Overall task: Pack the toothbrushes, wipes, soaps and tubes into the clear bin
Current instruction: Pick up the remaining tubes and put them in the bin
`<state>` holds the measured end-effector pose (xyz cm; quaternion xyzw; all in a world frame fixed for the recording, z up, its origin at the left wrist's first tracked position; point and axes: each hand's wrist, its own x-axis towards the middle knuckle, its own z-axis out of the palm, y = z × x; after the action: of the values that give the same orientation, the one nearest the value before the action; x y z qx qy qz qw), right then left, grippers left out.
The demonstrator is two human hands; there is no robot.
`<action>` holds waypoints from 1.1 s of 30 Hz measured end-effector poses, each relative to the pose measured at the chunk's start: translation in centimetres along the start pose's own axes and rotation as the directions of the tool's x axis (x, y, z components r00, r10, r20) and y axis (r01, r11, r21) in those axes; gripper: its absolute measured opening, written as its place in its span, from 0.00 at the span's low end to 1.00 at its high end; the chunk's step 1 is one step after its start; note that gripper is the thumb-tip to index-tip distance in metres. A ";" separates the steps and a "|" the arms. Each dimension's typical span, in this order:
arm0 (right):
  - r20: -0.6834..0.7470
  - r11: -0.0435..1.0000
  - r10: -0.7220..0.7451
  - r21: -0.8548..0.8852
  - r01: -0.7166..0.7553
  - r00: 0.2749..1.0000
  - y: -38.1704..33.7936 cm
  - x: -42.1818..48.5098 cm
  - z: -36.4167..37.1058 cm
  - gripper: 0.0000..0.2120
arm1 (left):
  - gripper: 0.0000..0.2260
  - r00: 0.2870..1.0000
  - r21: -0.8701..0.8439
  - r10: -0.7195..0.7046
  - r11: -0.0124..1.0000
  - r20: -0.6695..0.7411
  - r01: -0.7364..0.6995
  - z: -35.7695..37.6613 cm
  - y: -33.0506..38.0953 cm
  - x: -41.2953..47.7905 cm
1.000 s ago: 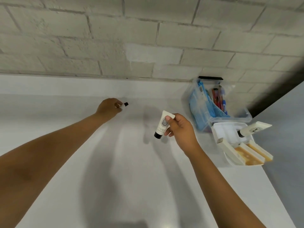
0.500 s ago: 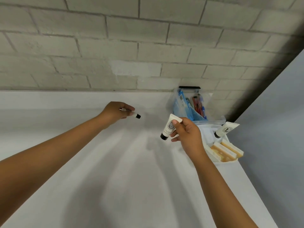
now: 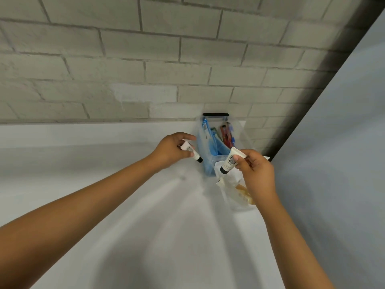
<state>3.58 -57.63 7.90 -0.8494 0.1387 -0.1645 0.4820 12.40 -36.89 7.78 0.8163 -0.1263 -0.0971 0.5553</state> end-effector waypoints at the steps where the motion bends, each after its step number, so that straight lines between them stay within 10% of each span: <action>1: -0.009 0.999 0.001 -0.032 -0.001 1.000 0.2 0.2 -0.4 0.11 | 0.19 1.000 0.012 0.007 1.000 0.009 -0.007 1.0 0.4 0.1; 13: 0.070 0.919 -0.001 -0.394 0.029 0.998 2.4 1.4 -3.0 0.13 | 0.21 0.988 0.298 0.112 0.944 0.109 -0.140 9.4 2.1 2.0; 33: 0.213 0.888 0.054 -0.458 0.051 0.976 2.8 2.3 -3.1 0.13 | 0.21 0.979 0.582 0.119 0.790 0.165 -0.194 12.7 1.2 2.6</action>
<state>4.18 -62.35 7.29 -0.9521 0.1201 -0.0318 0.2792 10.93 -49.29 4.26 0.9284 -0.2506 -0.0548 0.2688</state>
